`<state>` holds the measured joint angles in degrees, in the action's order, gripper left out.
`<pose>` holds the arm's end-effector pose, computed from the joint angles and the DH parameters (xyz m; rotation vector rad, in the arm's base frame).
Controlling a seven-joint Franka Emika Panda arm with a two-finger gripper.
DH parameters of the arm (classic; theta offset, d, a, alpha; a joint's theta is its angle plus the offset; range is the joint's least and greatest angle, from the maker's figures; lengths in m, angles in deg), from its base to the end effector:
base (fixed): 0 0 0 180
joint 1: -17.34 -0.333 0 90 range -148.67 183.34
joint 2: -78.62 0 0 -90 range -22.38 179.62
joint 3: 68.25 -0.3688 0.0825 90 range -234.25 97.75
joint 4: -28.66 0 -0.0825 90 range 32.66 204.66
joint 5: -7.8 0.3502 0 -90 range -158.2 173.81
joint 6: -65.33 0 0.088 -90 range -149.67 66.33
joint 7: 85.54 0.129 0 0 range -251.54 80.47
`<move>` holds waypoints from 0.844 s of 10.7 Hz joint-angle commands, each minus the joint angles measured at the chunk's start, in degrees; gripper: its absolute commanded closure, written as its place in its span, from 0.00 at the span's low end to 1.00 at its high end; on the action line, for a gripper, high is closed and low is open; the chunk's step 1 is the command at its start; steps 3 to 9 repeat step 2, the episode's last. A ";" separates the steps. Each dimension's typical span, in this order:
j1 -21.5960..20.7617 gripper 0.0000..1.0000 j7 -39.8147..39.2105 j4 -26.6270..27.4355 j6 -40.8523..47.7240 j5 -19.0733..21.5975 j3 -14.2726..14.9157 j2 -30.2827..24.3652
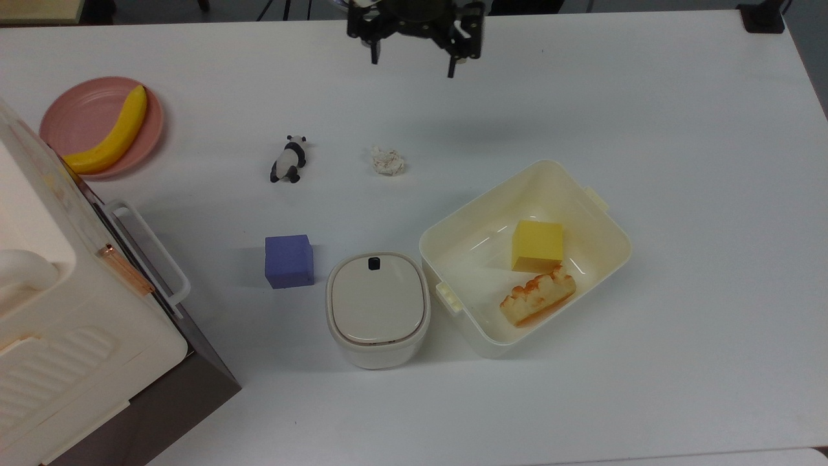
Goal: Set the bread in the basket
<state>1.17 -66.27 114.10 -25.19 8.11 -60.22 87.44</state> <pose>0.5656 0.0885 0.6074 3.0950 -0.3004 -0.0904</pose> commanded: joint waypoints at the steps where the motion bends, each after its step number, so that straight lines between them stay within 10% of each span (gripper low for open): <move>1: 2.81 0.00 -1.95 2.01 -0.54 -0.30 0.23 -1.08; 9: 3.33 0.00 -2.04 1.92 -0.72 -0.30 0.32 -1.00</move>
